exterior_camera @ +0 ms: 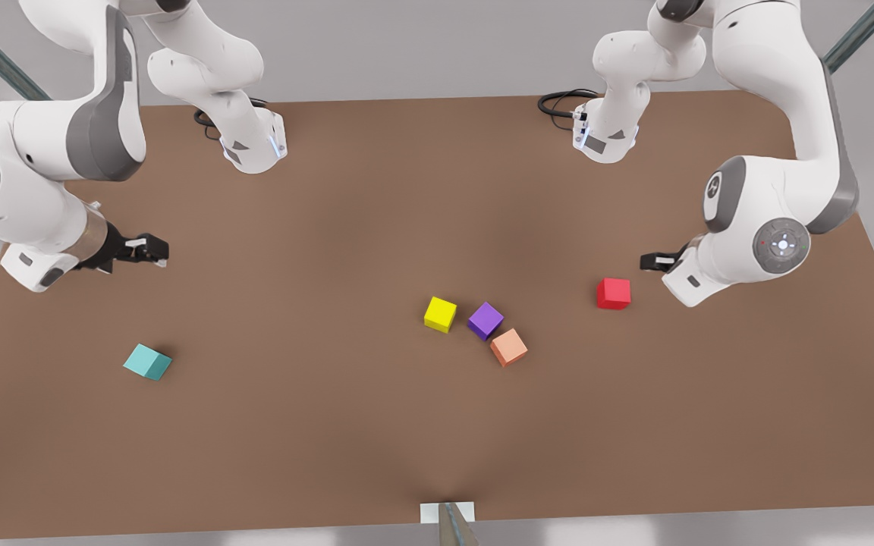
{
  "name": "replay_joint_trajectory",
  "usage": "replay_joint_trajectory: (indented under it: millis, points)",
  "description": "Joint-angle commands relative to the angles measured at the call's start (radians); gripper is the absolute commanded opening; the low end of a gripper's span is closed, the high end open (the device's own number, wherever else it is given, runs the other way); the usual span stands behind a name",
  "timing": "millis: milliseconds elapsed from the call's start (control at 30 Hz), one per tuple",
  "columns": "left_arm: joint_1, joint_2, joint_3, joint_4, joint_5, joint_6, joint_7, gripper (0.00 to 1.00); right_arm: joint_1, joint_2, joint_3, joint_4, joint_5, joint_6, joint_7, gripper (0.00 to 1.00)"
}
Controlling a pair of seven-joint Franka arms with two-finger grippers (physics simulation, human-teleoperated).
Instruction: Pick up red wooden cube and pass to hand red wooden cube and place in blue wooden cube
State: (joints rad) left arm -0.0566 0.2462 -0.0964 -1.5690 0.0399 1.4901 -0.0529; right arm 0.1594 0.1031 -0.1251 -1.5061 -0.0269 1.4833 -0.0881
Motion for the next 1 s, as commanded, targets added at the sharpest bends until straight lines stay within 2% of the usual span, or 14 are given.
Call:
replay_joint_trajectory:
  millis: [0, 33, 67, 100, 167, 233, 800, 967]
  points:
    - [0.000, -0.007, 0.000, -0.023, -0.015, 0.038, -0.047, 1.00, -0.006, -0.002, -0.002, 0.000, 0.004, 0.048, -0.045, 1.00]
    - [-0.003, -0.008, 0.000, -0.046, -0.018, 0.053, -0.047, 1.00, -0.006, 0.000, -0.002, 0.001, -0.002, 0.043, -0.045, 1.00]
    - [-0.003, -0.008, 0.000, -0.181, -0.077, 0.221, -0.044, 1.00, -0.006, 0.001, -0.002, 0.003, 0.004, 0.043, -0.045, 1.00]
    - [-0.015, -0.008, 0.000, -0.256, -0.077, 0.314, -0.042, 1.00, -0.006, 0.001, -0.002, 0.003, 0.004, 0.043, -0.045, 1.00]
    - [-0.015, 0.001, 0.001, -0.465, -0.078, 0.634, 0.045, 1.00, -0.006, 0.001, -0.002, 0.003, 0.004, 0.041, -0.045, 1.00]
    - [-0.012, 0.064, 0.003, -0.477, -0.078, 0.705, 0.053, 1.00, -0.006, 0.004, -0.002, 0.003, 0.004, 0.041, -0.045, 1.00]
    - [0.003, 0.145, 0.032, -0.507, -0.068, 0.648, 0.056, 1.00, -0.006, 0.013, -0.001, 0.000, 0.005, 0.035, -0.071, 1.00]
    - [0.001, 0.217, 0.032, -0.505, -0.068, 0.693, 0.054, 1.00, -0.006, 0.015, -0.001, -0.002, 0.005, 0.035, -0.073, 1.00]
